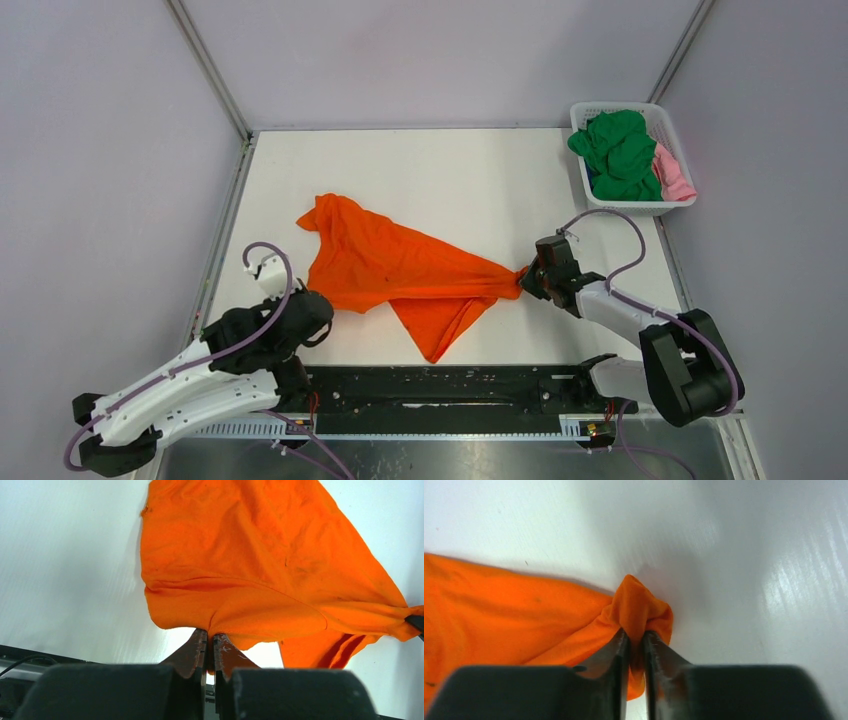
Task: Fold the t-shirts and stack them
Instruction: Flatten out the tshirt
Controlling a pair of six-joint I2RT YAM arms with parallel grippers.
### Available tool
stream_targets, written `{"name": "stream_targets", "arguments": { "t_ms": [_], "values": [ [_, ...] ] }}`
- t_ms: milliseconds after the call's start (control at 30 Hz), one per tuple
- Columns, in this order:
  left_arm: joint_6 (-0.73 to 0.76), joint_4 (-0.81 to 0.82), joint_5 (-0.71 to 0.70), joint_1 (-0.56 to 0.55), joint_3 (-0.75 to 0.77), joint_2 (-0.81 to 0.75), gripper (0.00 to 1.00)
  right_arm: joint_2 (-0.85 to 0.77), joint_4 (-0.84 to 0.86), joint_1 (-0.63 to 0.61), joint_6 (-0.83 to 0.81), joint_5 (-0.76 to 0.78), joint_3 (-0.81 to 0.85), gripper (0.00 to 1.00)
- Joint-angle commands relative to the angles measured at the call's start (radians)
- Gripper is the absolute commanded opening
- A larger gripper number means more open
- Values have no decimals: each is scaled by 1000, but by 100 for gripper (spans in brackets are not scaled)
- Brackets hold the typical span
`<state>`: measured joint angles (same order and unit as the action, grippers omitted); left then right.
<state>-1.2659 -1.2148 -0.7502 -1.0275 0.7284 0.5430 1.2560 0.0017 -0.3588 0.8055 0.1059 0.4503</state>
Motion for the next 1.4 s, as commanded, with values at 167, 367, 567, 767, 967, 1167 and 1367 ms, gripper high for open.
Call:
{"name": "stream_targets", "arguments": {
  "t_ms": [167, 367, 567, 767, 967, 1167, 1367],
  "values": [
    [147, 141, -167, 4, 194, -103, 0, -294, -135, 4, -97, 12, 55, 0],
    [545, 520, -88, 3, 368, -185, 0, -548, -342, 4, -183, -49, 307, 0],
    [805, 819, 299, 3, 536, -168, 0, -691, -443, 3, -257, -171, 586, 0],
    [872, 794, 673, 4, 861, 15, 1, -791, -471, 4, -282, -205, 787, 0],
    [889, 658, 869, 4, 1215, 232, 1, -807, -519, 4, -329, -219, 968, 0],
    [935, 642, 739, 4, 1261, 282, 1, -813, -524, 4, -337, -172, 993, 0],
    [1063, 742, 250, 4, 1041, 275, 1, -788, -540, 4, -338, 20, 861, 1]
  ]
}}
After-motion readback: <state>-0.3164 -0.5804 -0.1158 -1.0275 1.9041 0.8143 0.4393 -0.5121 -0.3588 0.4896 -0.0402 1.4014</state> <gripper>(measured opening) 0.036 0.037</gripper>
